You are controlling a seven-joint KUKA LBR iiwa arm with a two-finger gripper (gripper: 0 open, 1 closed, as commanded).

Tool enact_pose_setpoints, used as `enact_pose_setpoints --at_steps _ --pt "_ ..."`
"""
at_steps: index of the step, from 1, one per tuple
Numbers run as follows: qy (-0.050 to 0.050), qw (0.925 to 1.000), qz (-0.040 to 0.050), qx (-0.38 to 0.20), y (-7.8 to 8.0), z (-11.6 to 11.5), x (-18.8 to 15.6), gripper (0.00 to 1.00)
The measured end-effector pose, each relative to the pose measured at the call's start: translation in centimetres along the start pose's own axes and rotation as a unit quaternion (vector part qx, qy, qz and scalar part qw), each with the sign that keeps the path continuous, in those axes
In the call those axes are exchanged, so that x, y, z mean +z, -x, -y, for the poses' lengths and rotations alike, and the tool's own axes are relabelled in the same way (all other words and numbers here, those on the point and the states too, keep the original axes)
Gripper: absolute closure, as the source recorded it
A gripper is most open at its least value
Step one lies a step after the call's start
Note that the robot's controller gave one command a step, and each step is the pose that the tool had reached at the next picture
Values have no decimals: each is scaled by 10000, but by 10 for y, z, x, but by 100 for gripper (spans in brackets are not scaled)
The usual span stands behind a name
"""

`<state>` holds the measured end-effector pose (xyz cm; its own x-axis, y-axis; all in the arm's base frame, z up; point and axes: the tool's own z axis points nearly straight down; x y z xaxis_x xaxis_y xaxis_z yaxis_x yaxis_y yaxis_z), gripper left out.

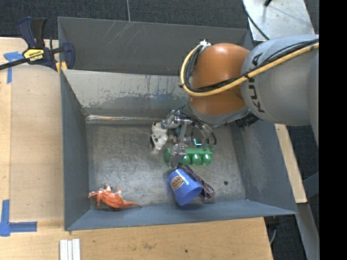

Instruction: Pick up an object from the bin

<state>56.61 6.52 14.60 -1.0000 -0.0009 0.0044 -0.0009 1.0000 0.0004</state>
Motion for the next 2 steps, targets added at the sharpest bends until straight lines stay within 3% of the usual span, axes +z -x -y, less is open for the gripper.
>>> enact_pose_setpoints --at_steps 1,2 --pt "2 10000 38 8 2 0 -4 0" --pt "-2 9998 67 -204 20 60 60 0"
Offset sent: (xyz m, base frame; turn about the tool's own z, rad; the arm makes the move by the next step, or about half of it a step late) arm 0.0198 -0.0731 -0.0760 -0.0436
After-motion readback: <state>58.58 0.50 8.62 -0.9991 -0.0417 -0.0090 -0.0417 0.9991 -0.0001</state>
